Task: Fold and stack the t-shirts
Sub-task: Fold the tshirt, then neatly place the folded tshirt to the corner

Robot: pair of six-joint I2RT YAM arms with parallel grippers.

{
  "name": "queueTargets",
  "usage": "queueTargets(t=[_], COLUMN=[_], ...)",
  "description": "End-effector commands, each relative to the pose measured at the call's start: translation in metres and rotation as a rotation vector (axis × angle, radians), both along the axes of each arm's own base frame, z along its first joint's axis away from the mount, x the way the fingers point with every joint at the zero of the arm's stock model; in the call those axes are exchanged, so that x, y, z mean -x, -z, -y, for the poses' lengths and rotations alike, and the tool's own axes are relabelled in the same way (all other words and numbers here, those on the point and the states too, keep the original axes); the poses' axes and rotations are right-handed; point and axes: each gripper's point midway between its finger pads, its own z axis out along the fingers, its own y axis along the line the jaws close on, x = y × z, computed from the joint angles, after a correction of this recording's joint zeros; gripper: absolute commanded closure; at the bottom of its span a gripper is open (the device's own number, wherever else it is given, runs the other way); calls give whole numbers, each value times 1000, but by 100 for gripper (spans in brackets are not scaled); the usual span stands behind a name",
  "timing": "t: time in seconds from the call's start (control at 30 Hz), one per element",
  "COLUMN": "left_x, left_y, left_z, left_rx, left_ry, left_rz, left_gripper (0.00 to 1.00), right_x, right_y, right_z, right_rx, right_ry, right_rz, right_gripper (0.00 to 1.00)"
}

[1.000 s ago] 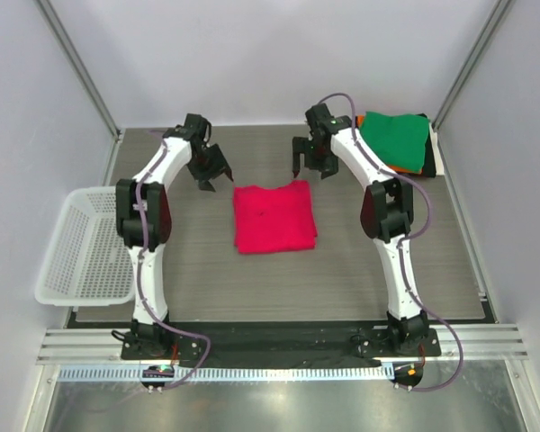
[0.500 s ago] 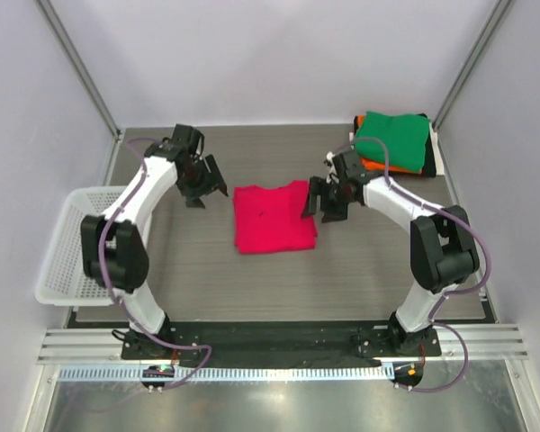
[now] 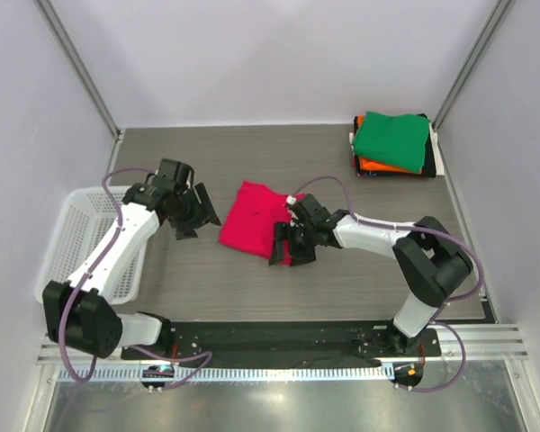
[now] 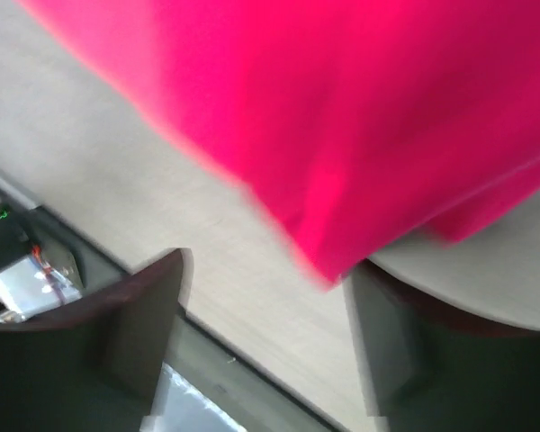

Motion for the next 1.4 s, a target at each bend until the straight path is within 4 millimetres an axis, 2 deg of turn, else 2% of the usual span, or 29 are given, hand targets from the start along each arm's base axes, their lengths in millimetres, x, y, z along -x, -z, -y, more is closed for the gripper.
queueTargets(t=[0.0,0.03,0.07,0.23,0.27,0.33,0.37,0.47,0.5,0.6,0.67,0.7,0.73,0.97,1.13,1.3,1.37], left_x=[14,18,22,48,50,54,58,66,68,76,78,78,78,79,80,81,81], left_y=[-16,-18,-19,-29,-25,-31,-26,-23,-22,-15,-25,-27,-28,-39,-47,-49,-49], left_z=[-10,-13,-16,-34,-42,-48,-50,-55,-56,-60,-58,-57,-57,-53,-56,-57,-57], left_rx=[-25,-36,-52,-104,-138,-144,-151,-150,-149,-149,-127,-123,-116,-73,-66,-68,-68], left_ry=[7,19,26,49,34,18,17,-3,-6,-20,-2,-2,-5,4,-14,-23,-23], left_rz=[44,50,54,117,122,178,179,223,232,249,290,303,316,399,450,461,461], left_gripper=[29,29,30,29,29,29,29,29,30,29,29,28,27,27,27,27,27], right_x=[-17,-14,-16,-36,-48,-60,-73,-96,-104,-128,-140,-143,-145,-155,-159,-163,-158], right_y=[-45,-44,-56,-68,-68,-73,-74,-73,-64,-59,-39,-42,-28,6,20,28,30], right_z=[-4,8,14,50,65,67,75,74,78,87,92,89,92,83,78,71,66], right_rx=[-19,29,35,33,26,-46,-59,-84,-72,-82,-93,-115,-113,-156,-187,-242,-288], right_ry=[57,66,74,120,165,165,191,184,193,228,260,256,269,276,289,308,317], right_rz=[145,137,169,226,222,227,233,248,233,238,195,206,176,126,115,127,101], right_gripper=[14,0,0,0,0,0,0,1,2,3,4,4,5,8,12,24,30])
